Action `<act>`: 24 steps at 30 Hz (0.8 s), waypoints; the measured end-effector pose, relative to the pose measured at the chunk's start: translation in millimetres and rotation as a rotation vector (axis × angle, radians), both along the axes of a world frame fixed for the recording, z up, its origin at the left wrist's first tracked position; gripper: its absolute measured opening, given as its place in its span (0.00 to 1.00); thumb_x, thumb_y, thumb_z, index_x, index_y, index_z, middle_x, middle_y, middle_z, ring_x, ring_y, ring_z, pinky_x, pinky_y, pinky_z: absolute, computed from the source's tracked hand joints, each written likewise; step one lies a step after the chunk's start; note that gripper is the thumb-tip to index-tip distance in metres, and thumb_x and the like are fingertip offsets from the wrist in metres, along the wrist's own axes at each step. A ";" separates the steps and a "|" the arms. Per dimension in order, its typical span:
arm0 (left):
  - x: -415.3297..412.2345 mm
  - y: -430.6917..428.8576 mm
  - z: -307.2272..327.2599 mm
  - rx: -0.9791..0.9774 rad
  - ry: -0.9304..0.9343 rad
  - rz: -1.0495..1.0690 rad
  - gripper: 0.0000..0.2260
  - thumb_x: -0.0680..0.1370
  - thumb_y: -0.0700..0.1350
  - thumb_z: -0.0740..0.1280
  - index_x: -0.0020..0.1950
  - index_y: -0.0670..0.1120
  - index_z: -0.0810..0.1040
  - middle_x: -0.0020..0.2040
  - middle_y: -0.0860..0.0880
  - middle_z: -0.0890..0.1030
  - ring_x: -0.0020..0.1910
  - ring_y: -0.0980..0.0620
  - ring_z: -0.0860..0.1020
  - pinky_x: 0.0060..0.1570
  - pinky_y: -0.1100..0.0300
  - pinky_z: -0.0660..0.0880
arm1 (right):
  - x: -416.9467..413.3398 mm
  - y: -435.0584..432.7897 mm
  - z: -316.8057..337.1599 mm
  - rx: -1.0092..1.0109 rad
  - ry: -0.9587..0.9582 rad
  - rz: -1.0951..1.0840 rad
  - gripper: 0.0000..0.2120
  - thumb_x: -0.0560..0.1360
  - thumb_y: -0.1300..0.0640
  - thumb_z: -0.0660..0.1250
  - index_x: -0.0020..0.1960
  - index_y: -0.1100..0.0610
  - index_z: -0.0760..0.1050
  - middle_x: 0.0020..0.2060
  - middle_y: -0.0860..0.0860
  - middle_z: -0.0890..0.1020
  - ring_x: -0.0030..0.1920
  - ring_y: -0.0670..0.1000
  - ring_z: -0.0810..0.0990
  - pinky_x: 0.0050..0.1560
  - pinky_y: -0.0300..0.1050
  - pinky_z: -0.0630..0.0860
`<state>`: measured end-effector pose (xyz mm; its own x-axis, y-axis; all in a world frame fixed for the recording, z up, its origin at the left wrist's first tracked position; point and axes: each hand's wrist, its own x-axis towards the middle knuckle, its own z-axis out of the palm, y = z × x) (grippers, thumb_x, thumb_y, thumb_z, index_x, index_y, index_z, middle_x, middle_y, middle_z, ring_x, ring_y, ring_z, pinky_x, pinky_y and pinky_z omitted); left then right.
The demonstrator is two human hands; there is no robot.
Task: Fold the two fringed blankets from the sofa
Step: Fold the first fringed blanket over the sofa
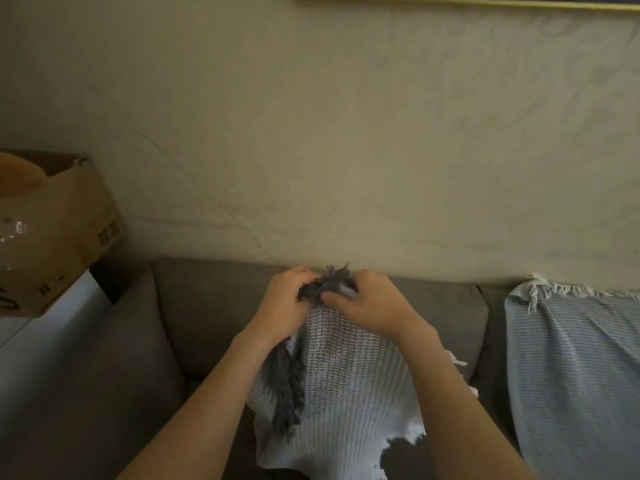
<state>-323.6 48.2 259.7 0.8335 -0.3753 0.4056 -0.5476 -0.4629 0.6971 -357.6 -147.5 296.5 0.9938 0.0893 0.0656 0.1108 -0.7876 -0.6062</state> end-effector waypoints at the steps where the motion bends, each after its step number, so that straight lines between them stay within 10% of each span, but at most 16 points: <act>1: 0.2 -0.5 -3.8 -0.011 0.028 -0.010 0.11 0.77 0.39 0.72 0.58 0.47 0.88 0.51 0.52 0.86 0.51 0.56 0.85 0.51 0.54 0.82 | 2.3 -1.2 1.9 -0.045 -0.007 0.009 0.26 0.76 0.38 0.72 0.32 0.56 0.69 0.24 0.49 0.71 0.25 0.49 0.70 0.26 0.47 0.62; 4: -2.7 -0.8 -8.6 -0.020 0.191 -0.053 0.12 0.80 0.38 0.72 0.62 0.49 0.85 0.55 0.58 0.87 0.56 0.63 0.84 0.55 0.66 0.79 | 8.2 -6.8 12.6 -0.039 -0.039 0.017 0.27 0.78 0.47 0.74 0.29 0.54 0.64 0.22 0.49 0.67 0.24 0.48 0.66 0.26 0.46 0.58; 7: -2.8 -0.8 -19.1 0.121 0.298 0.000 0.12 0.79 0.35 0.70 0.44 0.54 0.81 0.39 0.64 0.84 0.42 0.68 0.81 0.42 0.64 0.77 | 12.0 -12.1 23.2 0.084 -0.066 0.040 0.26 0.79 0.51 0.74 0.28 0.56 0.66 0.21 0.48 0.66 0.21 0.46 0.63 0.25 0.42 0.57; 13: 12.4 -0.7 -48.7 0.208 0.446 0.375 0.06 0.76 0.34 0.68 0.43 0.44 0.79 0.41 0.48 0.81 0.44 0.45 0.82 0.44 0.54 0.77 | 17.0 -21.0 40.4 0.408 -0.181 -0.009 0.20 0.80 0.55 0.73 0.33 0.61 0.74 0.23 0.46 0.68 0.24 0.46 0.62 0.27 0.42 0.58; 24: 64.4 8.6 16.9 -0.018 0.067 0.549 0.05 0.79 0.35 0.65 0.48 0.45 0.74 0.45 0.45 0.78 0.47 0.40 0.77 0.41 0.49 0.71 | 31.7 -53.9 1.0 0.676 -0.136 -0.305 0.22 0.78 0.47 0.76 0.35 0.60 0.71 0.24 0.49 0.71 0.23 0.53 0.66 0.28 0.51 0.62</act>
<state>-259.3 56.7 276.6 0.9291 0.1281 0.3469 -0.1831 -0.6557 0.7325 -325.9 -201.4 297.5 0.9473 -0.2919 0.1321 0.0555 -0.2565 -0.9649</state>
